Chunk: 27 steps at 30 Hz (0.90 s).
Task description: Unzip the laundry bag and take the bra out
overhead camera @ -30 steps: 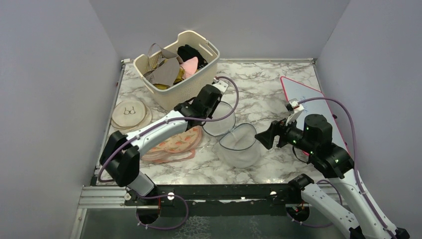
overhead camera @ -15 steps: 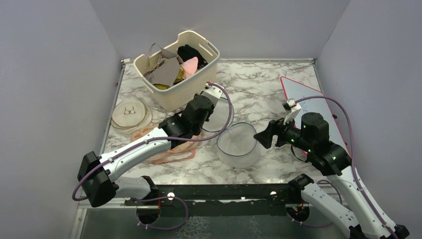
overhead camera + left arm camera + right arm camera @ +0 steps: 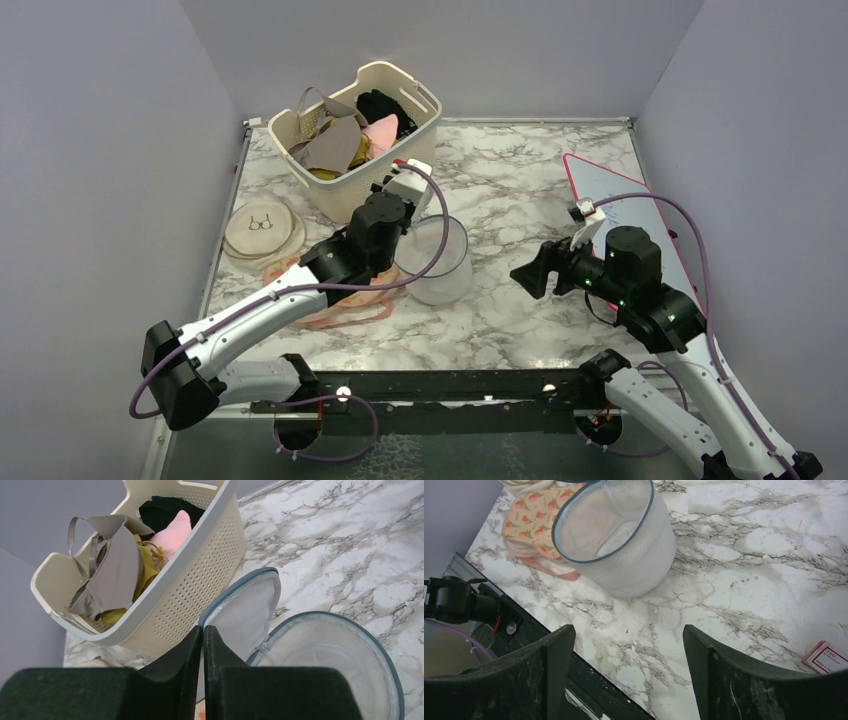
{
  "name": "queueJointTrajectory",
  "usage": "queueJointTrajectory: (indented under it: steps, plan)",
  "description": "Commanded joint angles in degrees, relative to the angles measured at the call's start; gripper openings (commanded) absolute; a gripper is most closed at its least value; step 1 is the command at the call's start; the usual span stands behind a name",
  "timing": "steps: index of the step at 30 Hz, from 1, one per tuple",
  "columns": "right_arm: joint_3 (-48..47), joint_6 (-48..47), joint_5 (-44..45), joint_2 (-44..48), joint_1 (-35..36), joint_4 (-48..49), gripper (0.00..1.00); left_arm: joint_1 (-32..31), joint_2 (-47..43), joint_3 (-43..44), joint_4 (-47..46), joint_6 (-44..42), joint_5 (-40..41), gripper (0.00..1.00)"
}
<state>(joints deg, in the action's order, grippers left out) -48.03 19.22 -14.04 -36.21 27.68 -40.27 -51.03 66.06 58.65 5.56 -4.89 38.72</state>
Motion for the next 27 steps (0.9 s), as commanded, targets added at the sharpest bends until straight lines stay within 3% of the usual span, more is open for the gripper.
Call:
queueJointTrajectory:
  steps: [1,15,22,27]
  plan:
    - [0.41,0.26,1.56,0.65,0.07,1.34,0.77,-1.67,1.27,0.36,-0.05,-0.74,-2.24,0.00]
    - [0.36,0.20,1.72,-0.18,0.09,1.33,0.77,-12.63,6.56,-0.04,2.09,-6.99,-1.65,0.00]
    - [0.34,0.33,1.74,0.38,0.09,1.34,0.77,-16.62,8.26,-0.01,5.19,-3.43,-2.35,0.00]
    - [0.45,0.21,1.35,0.34,0.05,1.42,0.77,-18.24,9.27,0.40,9.08,3.44,-8.76,0.00]
